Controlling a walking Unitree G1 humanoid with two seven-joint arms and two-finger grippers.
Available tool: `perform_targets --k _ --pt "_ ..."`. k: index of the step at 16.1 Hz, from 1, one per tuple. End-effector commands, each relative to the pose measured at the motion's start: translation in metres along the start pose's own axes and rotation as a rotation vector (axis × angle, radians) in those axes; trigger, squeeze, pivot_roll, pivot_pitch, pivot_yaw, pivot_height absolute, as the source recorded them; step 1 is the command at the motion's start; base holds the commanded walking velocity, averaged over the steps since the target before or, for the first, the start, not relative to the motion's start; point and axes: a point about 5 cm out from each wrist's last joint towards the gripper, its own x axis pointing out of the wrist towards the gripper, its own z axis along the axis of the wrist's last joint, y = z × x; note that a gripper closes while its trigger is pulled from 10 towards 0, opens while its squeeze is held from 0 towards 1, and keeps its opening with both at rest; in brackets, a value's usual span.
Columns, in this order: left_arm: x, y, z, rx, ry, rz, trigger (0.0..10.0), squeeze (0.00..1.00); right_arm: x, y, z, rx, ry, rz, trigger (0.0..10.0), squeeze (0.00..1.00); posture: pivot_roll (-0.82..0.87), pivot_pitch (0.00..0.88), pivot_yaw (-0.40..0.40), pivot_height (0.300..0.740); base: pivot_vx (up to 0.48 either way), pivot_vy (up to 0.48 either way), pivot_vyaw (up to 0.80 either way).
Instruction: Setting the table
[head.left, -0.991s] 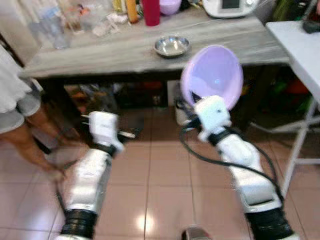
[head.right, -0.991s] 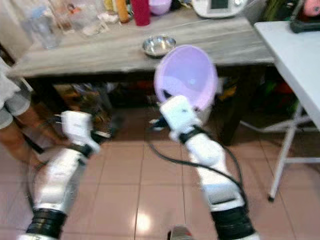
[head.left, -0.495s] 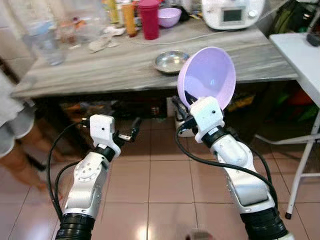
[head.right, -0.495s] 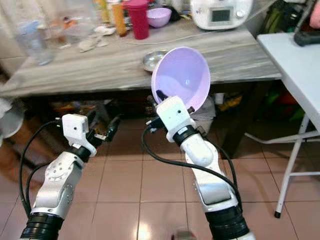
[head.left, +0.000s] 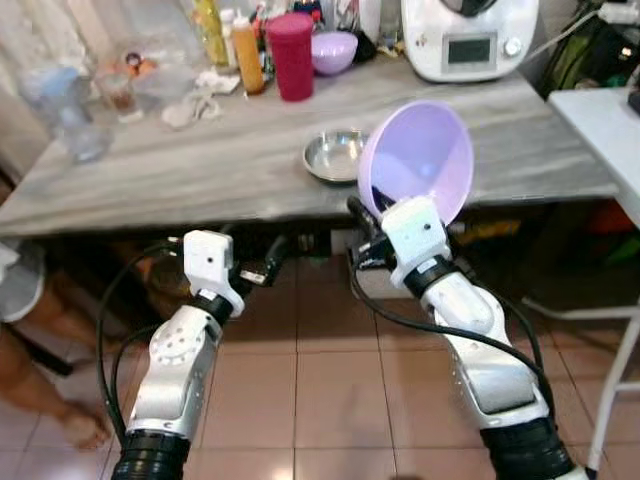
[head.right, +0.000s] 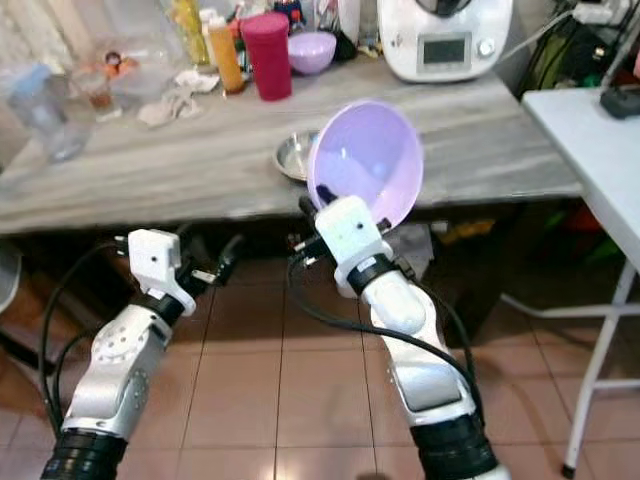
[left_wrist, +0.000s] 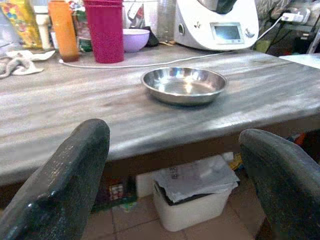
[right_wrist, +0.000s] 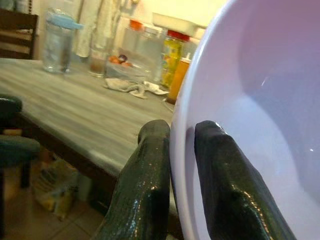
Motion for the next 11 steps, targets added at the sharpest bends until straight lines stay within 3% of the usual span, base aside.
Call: perform_targets --k 1,11 --pt "0.0028 -0.0046 0.0037 0.004 -0.010 -0.021 10.0 0.00 -0.0017 -0.0053 0.0026 -0.013 -0.011 -0.017 10.0 0.00 -0.21 0.097 0.092 0.740 0.416 0.000 0.00" --pt "-0.0038 0.0051 0.0035 0.047 -0.002 0.022 10.0 0.00 -0.0045 -0.0053 0.0007 -0.018 -0.006 -0.014 10.0 0.00 -0.20 0.098 0.088 0.740 0.387 0.000 0.00"
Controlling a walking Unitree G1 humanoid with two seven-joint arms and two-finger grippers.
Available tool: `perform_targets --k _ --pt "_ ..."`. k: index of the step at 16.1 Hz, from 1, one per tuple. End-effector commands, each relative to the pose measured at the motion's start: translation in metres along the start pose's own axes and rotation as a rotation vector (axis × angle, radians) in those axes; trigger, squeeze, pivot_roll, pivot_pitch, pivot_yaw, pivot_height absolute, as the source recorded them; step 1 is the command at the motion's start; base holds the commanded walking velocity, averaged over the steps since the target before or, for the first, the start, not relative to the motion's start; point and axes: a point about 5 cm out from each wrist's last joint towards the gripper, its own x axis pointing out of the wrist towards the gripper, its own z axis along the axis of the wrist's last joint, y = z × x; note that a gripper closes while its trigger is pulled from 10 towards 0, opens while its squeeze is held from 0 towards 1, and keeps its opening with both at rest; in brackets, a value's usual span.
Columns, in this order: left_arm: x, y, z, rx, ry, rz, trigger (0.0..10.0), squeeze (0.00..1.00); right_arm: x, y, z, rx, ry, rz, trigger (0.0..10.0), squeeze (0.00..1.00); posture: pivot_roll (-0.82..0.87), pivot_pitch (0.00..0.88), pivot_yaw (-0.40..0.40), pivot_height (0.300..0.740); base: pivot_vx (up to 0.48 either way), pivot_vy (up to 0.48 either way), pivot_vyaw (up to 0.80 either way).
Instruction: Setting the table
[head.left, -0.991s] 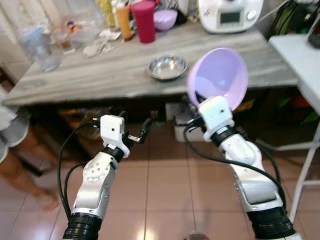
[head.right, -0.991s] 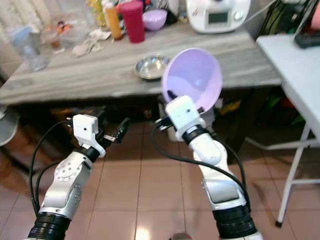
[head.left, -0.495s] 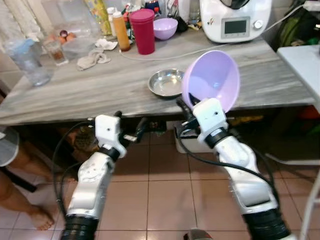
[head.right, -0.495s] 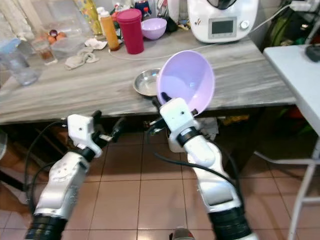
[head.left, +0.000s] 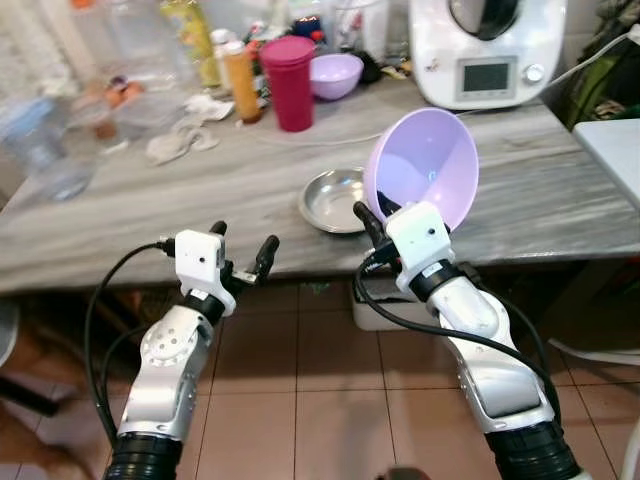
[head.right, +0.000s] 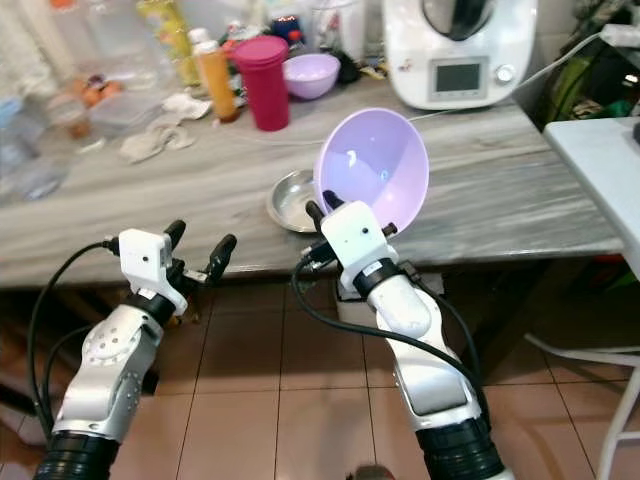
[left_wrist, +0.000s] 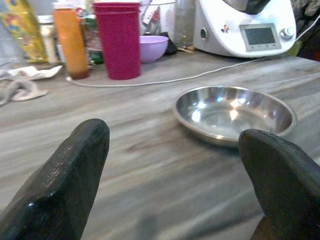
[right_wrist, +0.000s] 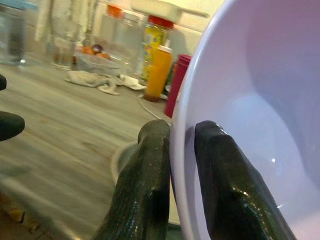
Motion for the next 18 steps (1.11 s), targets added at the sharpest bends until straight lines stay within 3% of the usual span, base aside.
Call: perform_targets --k 1,13,18 --pt "0.000 -0.003 0.000 0.006 0.001 -0.006 10.0 0.00 0.001 -0.003 0.007 -0.009 -0.033 -0.005 10.0 0.00 -0.20 0.098 0.088 0.740 0.364 0.000 0.00" --pt "-0.004 -0.001 0.002 0.013 0.000 0.006 10.0 0.00 0.001 -0.001 0.009 -0.007 -0.045 0.012 10.0 0.00 -0.20 0.102 0.082 0.740 0.363 0.000 0.00" --pt "-0.027 0.010 0.001 0.022 0.009 0.027 10.0 0.00 0.001 0.000 0.010 -0.013 -0.056 0.037 10.0 0.00 -0.18 0.113 0.072 0.740 0.120 0.000 0.34"
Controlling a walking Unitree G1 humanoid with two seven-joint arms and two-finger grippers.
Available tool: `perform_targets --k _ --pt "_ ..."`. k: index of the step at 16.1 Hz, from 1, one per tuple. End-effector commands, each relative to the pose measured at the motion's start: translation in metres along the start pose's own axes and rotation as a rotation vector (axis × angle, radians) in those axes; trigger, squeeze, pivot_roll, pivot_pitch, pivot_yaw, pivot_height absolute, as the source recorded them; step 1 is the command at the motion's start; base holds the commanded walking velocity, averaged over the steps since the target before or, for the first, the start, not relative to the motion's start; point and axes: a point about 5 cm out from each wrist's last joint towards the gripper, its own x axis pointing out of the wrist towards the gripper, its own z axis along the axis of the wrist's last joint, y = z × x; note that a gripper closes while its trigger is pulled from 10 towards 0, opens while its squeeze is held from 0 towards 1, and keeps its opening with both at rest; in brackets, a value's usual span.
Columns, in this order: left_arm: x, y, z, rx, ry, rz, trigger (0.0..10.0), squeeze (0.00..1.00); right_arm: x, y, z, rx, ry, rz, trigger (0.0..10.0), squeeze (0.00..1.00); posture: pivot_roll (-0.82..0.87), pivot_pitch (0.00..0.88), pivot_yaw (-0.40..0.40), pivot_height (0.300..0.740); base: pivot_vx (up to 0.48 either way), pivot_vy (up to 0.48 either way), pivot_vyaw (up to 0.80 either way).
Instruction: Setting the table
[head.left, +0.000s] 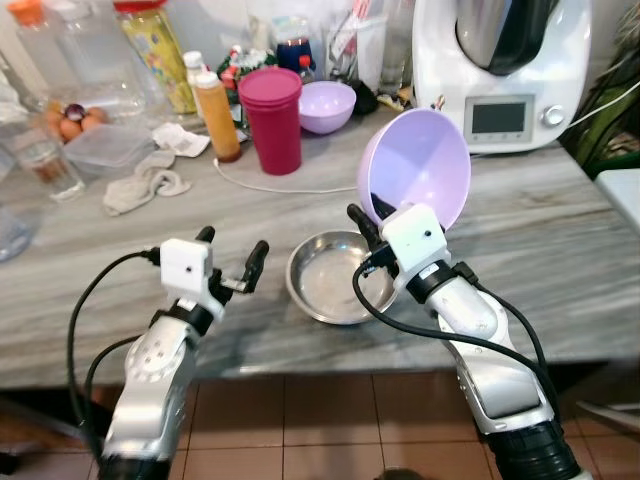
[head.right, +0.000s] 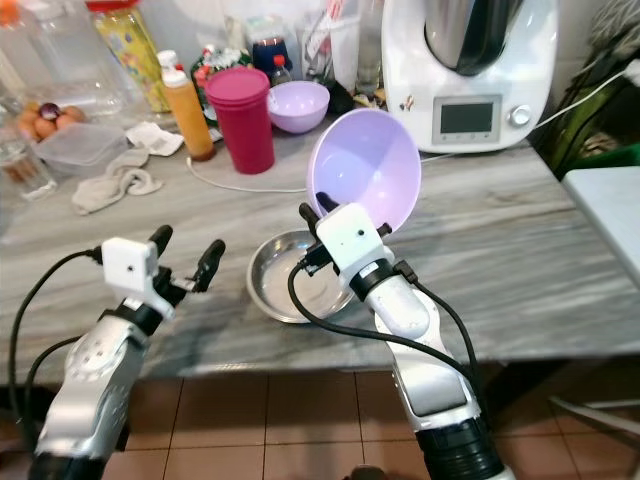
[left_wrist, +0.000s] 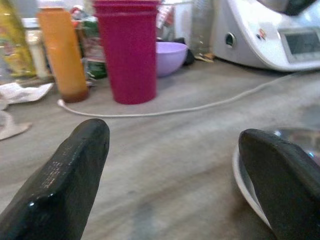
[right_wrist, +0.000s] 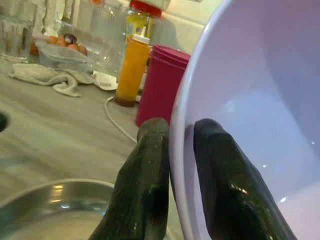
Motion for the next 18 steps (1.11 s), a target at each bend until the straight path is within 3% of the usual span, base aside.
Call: perform_targets --k 1,8,11,12,18 --pt "-0.010 0.006 -0.001 0.005 0.019 0.003 10.0 0.00 0.001 -0.002 0.007 -0.005 -0.034 0.001 10.0 0.00 -0.17 0.116 0.070 0.740 0.000 0.000 0.69" --pt "-0.028 0.001 -0.003 0.001 0.055 -0.080 10.0 0.00 0.002 -0.004 0.005 -0.009 -0.033 0.022 10.0 0.00 -0.17 0.122 0.062 0.740 0.000 0.000 0.67" --pt "-0.031 -0.007 -0.001 -0.008 0.054 -0.185 10.0 0.00 0.004 -0.005 0.003 -0.010 -0.027 0.052 10.0 0.00 -0.17 0.123 0.062 0.740 0.000 0.000 0.00" --pt "-0.031 -0.012 0.002 -0.009 0.052 -0.249 10.0 0.00 0.009 -0.007 0.002 -0.021 -0.025 0.094 10.0 0.00 -0.17 0.123 0.062 0.740 0.000 0.000 0.00" --pt "-0.032 -0.020 0.005 0.017 0.062 -0.368 10.0 0.00 0.024 -0.014 -0.014 -0.091 0.052 0.302 10.0 0.00 -0.17 0.127 0.068 0.740 0.000 0.000 0.00"
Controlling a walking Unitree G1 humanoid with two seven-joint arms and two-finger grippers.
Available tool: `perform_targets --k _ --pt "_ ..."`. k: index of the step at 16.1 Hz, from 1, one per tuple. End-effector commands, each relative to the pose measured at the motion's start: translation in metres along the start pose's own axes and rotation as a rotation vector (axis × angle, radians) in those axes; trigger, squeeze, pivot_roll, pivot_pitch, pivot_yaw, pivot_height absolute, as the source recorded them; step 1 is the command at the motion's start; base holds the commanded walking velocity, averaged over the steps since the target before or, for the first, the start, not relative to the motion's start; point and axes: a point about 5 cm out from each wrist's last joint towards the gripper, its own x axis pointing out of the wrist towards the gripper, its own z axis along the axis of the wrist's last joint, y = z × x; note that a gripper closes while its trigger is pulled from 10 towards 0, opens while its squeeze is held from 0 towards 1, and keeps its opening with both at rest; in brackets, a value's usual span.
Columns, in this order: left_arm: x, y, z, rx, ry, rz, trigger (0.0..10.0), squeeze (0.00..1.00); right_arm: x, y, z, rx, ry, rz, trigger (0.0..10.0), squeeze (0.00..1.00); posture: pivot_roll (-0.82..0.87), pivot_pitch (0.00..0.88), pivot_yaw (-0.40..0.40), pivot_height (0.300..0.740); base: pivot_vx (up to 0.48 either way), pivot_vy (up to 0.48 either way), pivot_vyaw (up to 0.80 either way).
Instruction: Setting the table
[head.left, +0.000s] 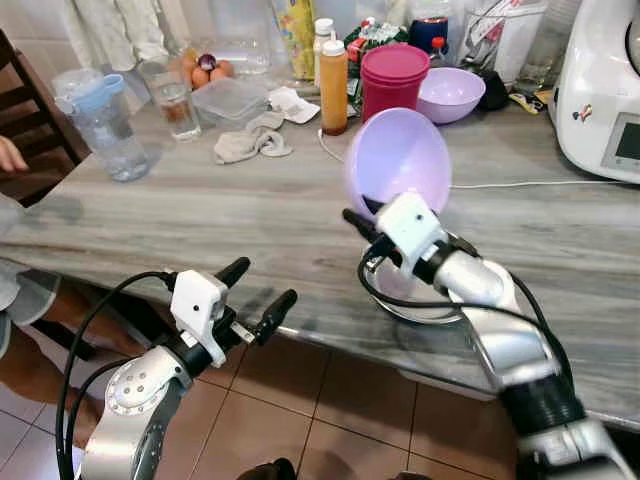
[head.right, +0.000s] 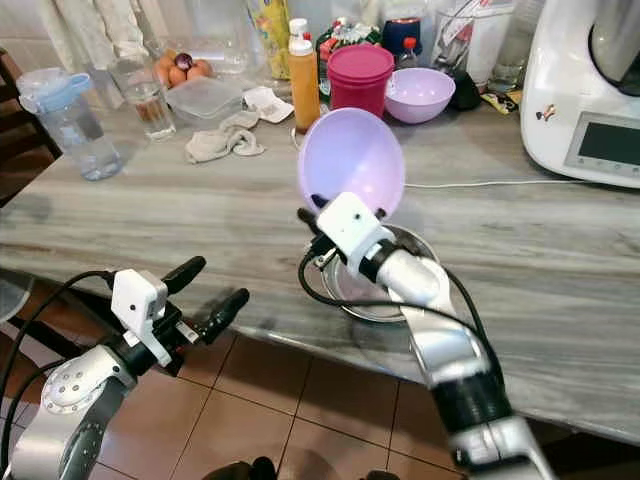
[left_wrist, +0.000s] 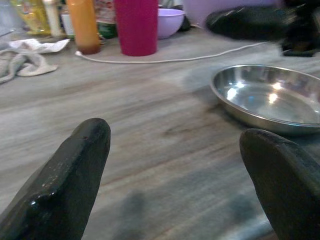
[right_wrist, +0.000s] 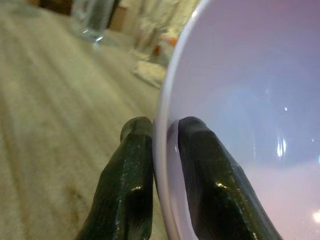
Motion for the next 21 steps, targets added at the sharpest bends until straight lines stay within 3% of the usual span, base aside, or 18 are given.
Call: perform_targets --k 1,7,11,21 --pt "-0.001 -0.002 0.002 0.007 0.002 -0.027 10.0 0.00 0.004 0.002 0.002 -0.015 -0.019 0.057 10.0 0.00 -0.17 0.127 0.068 0.740 0.000 0.000 0.00" --pt "0.001 -0.010 0.003 0.006 -0.003 -0.061 10.0 0.00 0.012 0.002 -0.013 -0.089 0.044 0.322 10.0 0.00 -0.17 0.136 0.059 0.740 0.000 0.000 0.00" --pt "0.003 -0.013 0.004 0.007 -0.009 -0.080 10.0 0.00 0.016 0.002 -0.017 -0.101 0.053 0.369 10.0 0.00 -0.16 0.136 0.054 0.740 0.000 0.000 0.00" --pt "0.003 -0.017 0.002 0.006 0.001 -0.102 10.0 0.00 0.021 0.023 -0.027 -0.108 0.015 0.474 10.0 0.00 -0.15 0.141 0.057 0.740 0.000 0.000 0.00"
